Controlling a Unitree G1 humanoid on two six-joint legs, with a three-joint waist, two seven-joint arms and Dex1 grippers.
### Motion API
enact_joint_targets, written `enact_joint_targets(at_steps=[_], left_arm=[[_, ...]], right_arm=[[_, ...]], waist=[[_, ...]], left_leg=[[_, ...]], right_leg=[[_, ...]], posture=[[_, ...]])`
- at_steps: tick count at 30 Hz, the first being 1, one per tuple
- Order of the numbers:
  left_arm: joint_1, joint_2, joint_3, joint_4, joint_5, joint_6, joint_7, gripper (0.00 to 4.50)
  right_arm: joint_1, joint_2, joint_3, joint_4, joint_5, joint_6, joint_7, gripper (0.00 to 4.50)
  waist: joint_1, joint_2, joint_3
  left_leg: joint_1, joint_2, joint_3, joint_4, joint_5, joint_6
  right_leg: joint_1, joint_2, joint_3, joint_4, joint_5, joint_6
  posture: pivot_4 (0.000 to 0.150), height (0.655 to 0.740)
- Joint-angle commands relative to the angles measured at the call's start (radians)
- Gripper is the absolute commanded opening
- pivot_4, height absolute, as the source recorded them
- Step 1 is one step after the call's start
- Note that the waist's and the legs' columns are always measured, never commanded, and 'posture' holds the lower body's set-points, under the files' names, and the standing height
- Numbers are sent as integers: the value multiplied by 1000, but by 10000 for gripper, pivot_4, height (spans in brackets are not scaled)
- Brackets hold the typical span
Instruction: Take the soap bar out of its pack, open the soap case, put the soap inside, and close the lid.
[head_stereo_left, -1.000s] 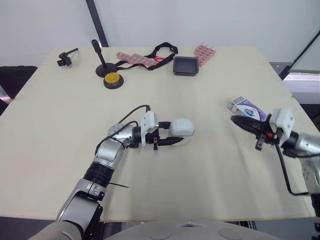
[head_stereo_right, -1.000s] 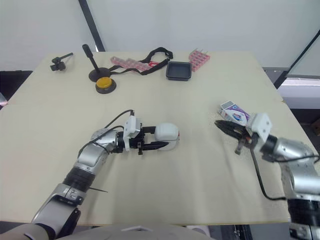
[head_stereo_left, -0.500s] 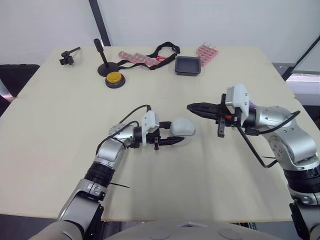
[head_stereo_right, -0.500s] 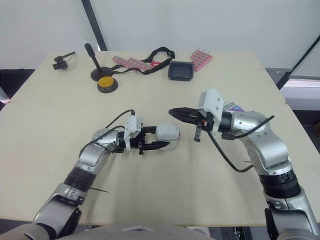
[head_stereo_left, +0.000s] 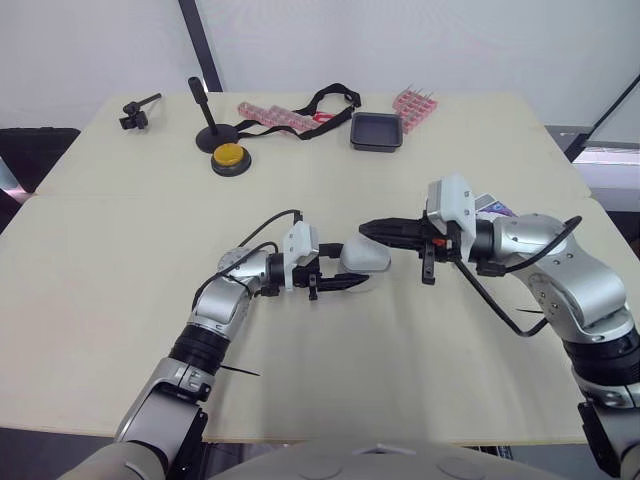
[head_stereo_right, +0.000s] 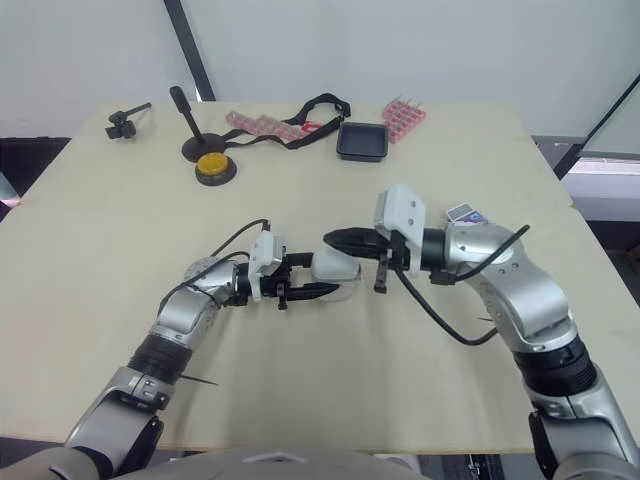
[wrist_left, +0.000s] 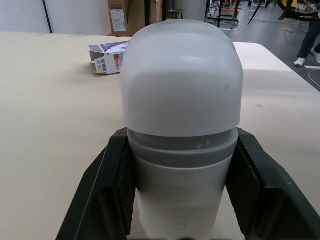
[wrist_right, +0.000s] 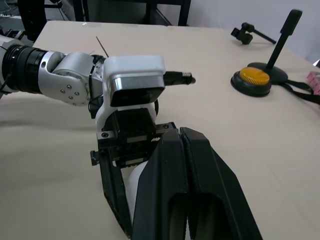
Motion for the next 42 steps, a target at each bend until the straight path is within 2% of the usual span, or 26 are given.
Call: enact_joint_targets(at_steps=[1, 42], left_arm=[[5, 11, 2, -14, 5, 7, 7, 19396], [4, 8, 0, -18, 13, 4, 25, 19396]], right_arm=[[8, -18, -11, -29, 4, -5, 8, 640], [11, -57, 123, 91, -111, -4, 52, 640]], waist=[[0, 0, 0], [-1, 0, 0]], left_leg=[[0, 0, 0, 0, 0, 0], [2, 0, 0, 0, 0, 0]], right_leg=[[0, 0, 0, 0, 0, 0], [2, 0, 0, 0, 0, 0]], posture=[[1500, 7291], [1500, 7291]])
